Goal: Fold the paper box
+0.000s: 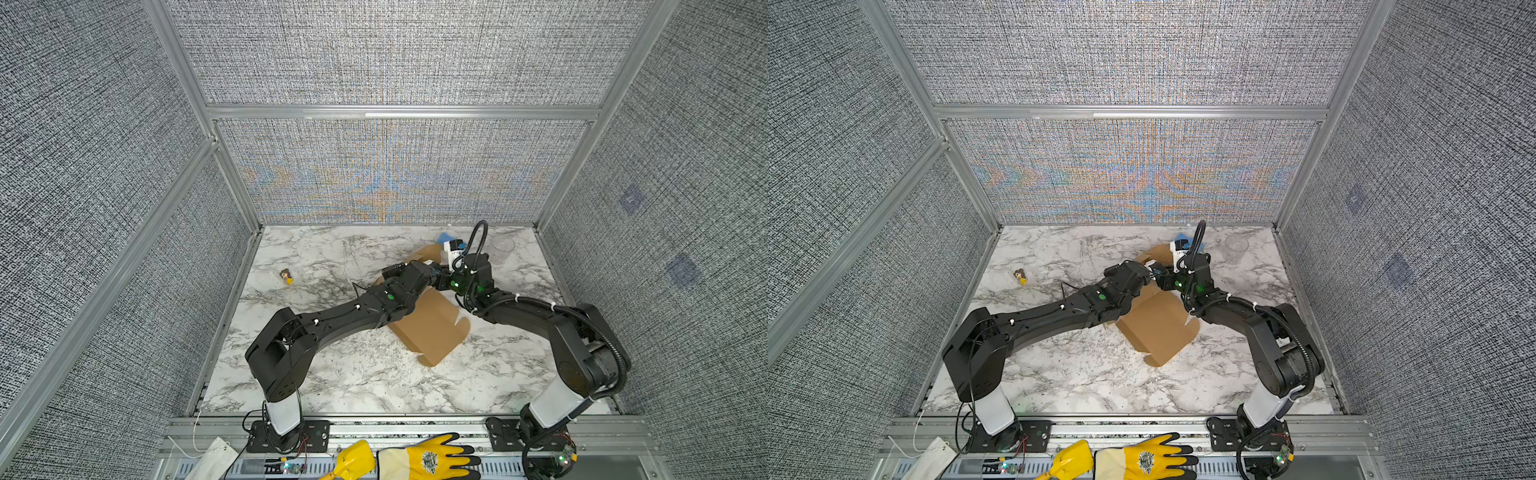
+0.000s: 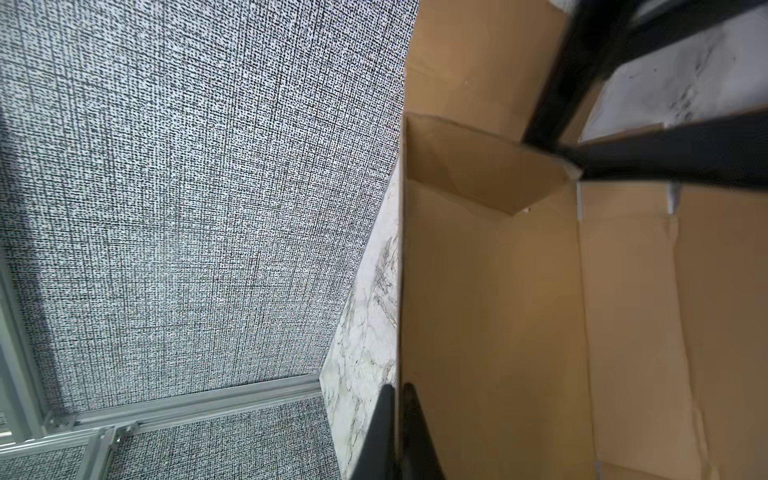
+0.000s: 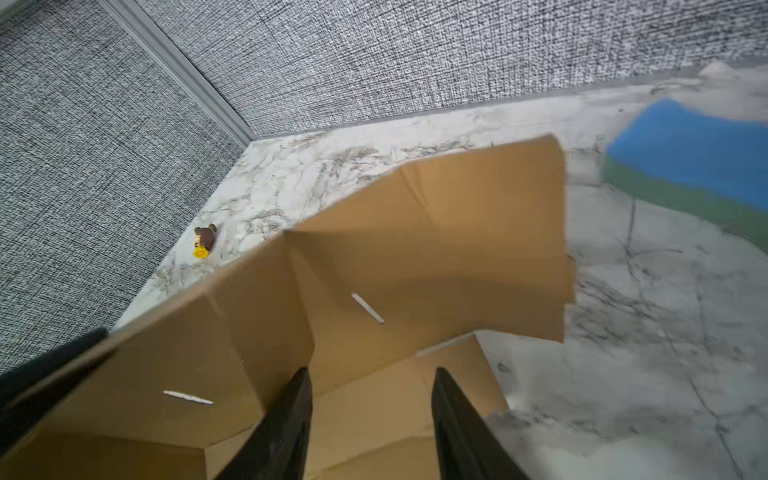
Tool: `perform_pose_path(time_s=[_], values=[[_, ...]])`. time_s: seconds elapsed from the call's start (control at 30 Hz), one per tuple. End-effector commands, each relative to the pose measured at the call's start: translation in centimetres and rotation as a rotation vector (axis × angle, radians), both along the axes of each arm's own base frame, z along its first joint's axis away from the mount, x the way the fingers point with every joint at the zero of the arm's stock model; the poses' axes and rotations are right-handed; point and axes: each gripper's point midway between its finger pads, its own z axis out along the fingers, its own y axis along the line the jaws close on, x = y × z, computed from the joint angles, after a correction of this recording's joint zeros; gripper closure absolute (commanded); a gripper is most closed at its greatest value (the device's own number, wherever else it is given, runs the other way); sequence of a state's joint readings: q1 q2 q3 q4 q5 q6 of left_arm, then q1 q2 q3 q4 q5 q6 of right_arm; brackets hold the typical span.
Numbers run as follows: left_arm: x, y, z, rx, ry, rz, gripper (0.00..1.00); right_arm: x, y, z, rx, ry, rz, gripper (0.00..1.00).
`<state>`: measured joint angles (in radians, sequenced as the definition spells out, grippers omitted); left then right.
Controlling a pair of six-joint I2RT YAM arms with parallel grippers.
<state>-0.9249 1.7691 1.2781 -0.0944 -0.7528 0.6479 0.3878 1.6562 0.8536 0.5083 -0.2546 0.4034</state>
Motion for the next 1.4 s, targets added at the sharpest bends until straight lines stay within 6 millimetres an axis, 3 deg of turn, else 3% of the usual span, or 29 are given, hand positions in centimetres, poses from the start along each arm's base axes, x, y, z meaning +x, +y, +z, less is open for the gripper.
perform_pose_path(time_s=[0.0,0.17,0.37,0.93,1.03,1.37], values=[[0.1,0.0,0.7,-0.016,-0.027,-0.003,0.99,0.1,-1.7,1.5,0.006,-0.084,-0.026,0.51],[-0.1,0.3,1.0,-0.014,-0.044,-0.009,0.99,0.0,-4.5,2.3,0.088,-0.188,0.025,0.51],[-0.3,0.5,1.3,-0.014,-0.056,-0.023,0.99,0.8,-5.4,1.9,0.14,-0.259,0.133,0.49],[-0.6,0.4,0.6,0.003,-0.039,-0.043,0.99,4.3,-3.1,-1.6,0.101,-0.243,0.278,0.49],[-0.6,0.4,0.5,0.007,-0.037,-0.047,0.99,5.2,-2.4,-1.4,0.092,-0.238,0.297,0.49],[-0.5,0.2,0.1,0.009,-0.026,-0.048,0.98,5.2,-0.5,-2.1,0.056,-0.185,0.331,0.55]])
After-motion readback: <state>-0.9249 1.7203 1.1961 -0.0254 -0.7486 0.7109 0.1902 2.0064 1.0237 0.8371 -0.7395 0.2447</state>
